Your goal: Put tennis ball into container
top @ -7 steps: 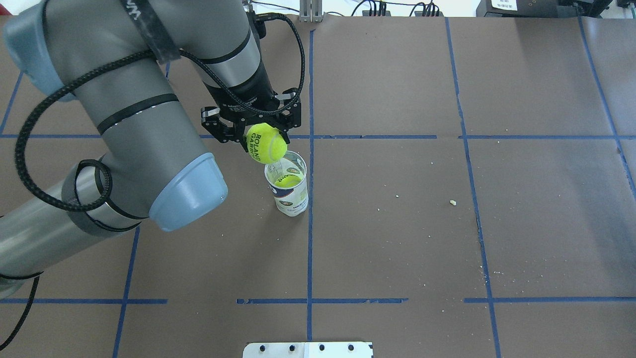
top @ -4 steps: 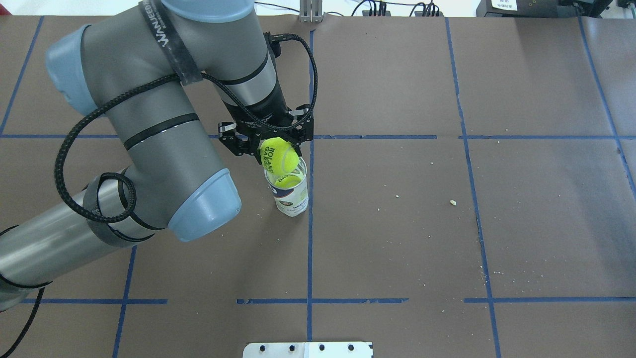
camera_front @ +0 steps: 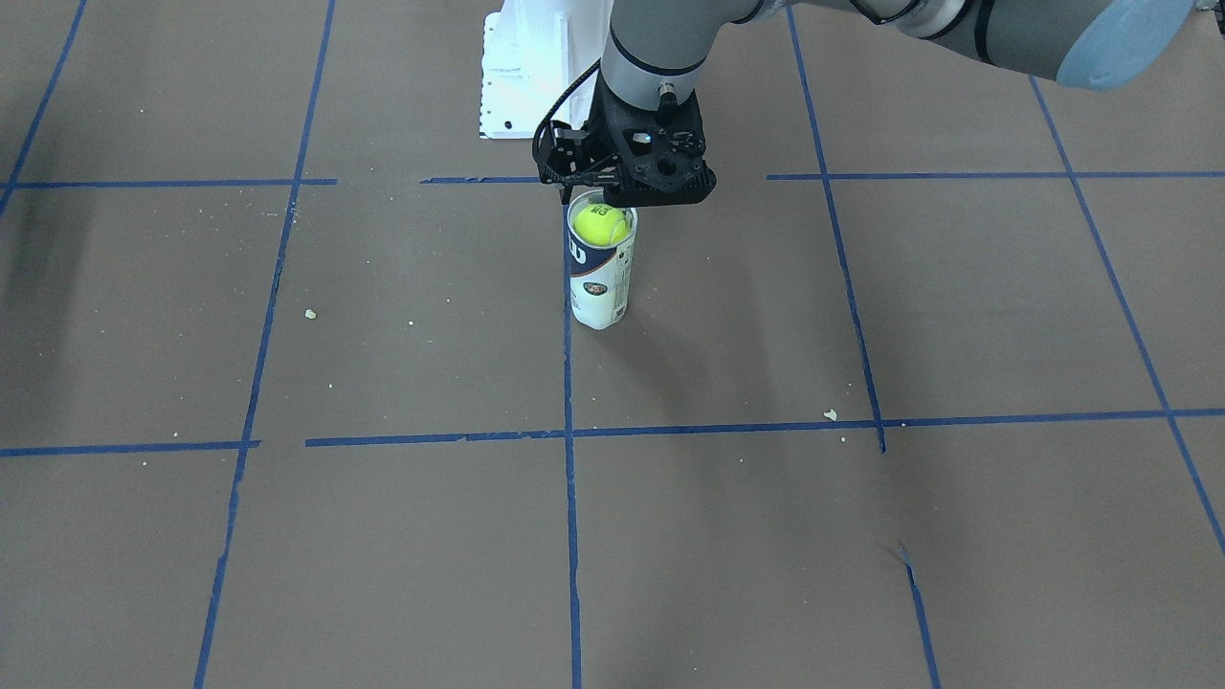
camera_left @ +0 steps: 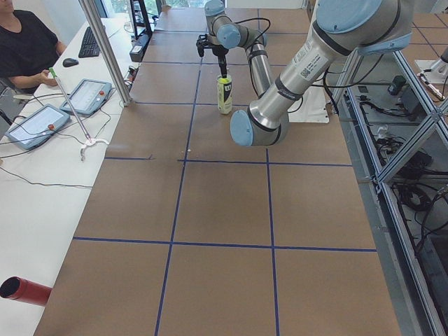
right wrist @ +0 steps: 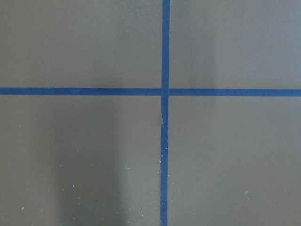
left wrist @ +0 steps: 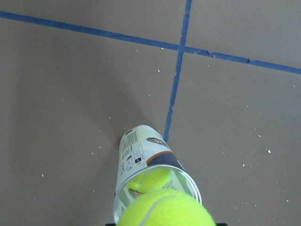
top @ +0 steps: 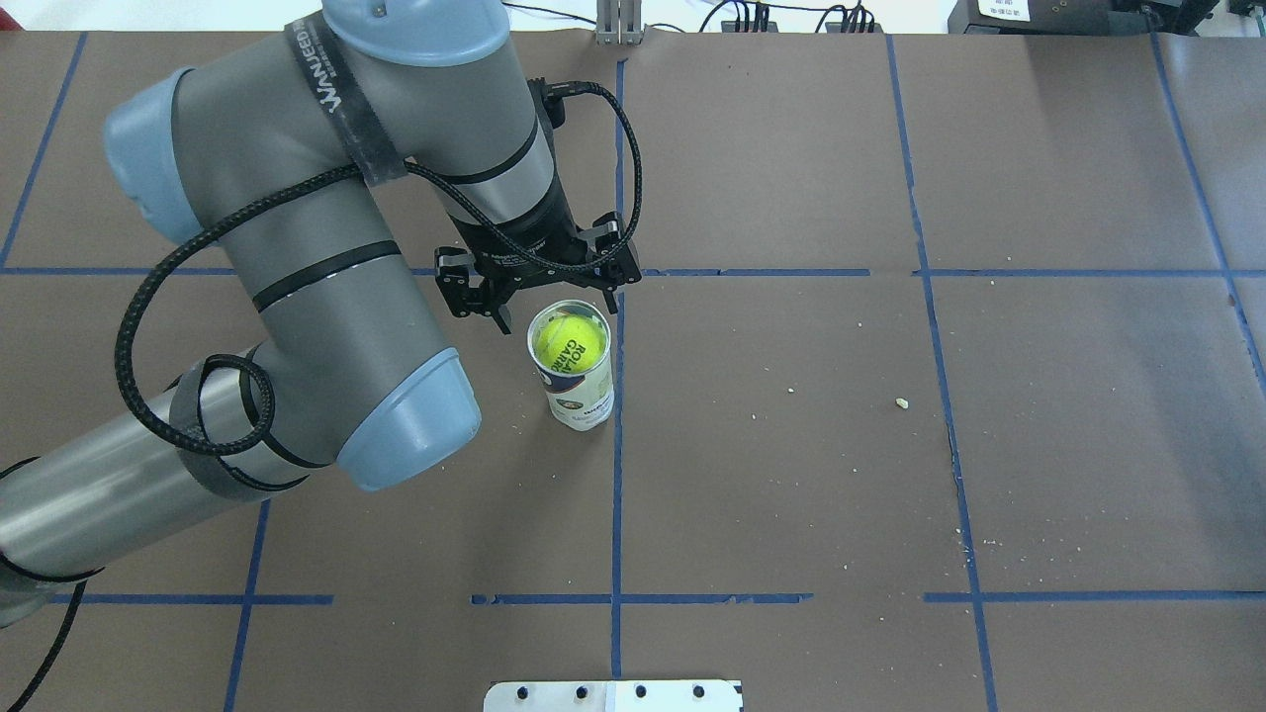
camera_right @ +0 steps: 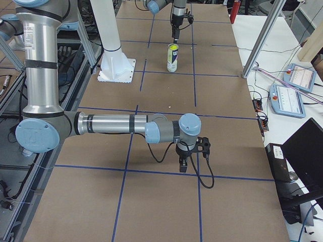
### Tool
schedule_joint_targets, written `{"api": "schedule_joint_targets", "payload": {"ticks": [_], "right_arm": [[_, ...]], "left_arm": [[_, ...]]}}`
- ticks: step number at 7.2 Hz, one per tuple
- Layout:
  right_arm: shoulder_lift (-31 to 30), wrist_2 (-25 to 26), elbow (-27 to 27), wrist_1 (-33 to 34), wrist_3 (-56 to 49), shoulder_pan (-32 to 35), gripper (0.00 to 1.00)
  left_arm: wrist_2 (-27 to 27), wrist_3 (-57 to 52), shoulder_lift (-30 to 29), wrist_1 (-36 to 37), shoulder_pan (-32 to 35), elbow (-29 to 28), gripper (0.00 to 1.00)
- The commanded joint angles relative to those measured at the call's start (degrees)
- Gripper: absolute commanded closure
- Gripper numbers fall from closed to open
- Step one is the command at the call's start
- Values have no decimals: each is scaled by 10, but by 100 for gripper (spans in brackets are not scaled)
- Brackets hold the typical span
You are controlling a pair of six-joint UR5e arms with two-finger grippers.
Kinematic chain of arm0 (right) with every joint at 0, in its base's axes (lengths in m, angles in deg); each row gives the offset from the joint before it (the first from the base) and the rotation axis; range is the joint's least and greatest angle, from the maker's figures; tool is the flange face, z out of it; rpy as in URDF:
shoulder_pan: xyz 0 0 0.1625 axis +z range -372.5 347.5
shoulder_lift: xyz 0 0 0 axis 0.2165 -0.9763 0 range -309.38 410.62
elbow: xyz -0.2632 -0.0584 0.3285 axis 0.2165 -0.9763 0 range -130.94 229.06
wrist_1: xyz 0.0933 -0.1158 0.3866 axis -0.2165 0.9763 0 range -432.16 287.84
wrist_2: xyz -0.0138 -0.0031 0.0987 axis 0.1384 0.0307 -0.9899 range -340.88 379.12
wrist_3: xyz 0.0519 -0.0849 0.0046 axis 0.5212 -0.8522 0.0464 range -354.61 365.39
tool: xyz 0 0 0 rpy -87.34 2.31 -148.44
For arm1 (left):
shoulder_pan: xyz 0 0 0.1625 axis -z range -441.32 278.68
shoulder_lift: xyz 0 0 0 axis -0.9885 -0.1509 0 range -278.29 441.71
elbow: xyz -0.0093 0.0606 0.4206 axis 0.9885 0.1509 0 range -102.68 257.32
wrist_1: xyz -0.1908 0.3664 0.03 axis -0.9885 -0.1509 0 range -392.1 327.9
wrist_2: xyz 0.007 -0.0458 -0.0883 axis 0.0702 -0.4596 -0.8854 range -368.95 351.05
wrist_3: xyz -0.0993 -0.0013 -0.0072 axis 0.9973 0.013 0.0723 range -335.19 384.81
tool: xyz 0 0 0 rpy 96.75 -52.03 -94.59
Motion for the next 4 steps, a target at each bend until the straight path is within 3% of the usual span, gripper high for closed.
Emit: {"api": "schedule_joint_targets", "payload": {"ticks": [1, 3, 4], "right_arm": [[0, 0, 0, 0, 0, 0, 0], [0, 0, 0, 0, 0, 0, 0], [0, 0, 0, 0, 0, 0, 0]], "left_arm": [[1, -1, 9, 1, 3, 30, 0], [23, -16, 45, -1, 26, 74, 0], [33, -103, 66, -1, 76, 74, 0]]}}
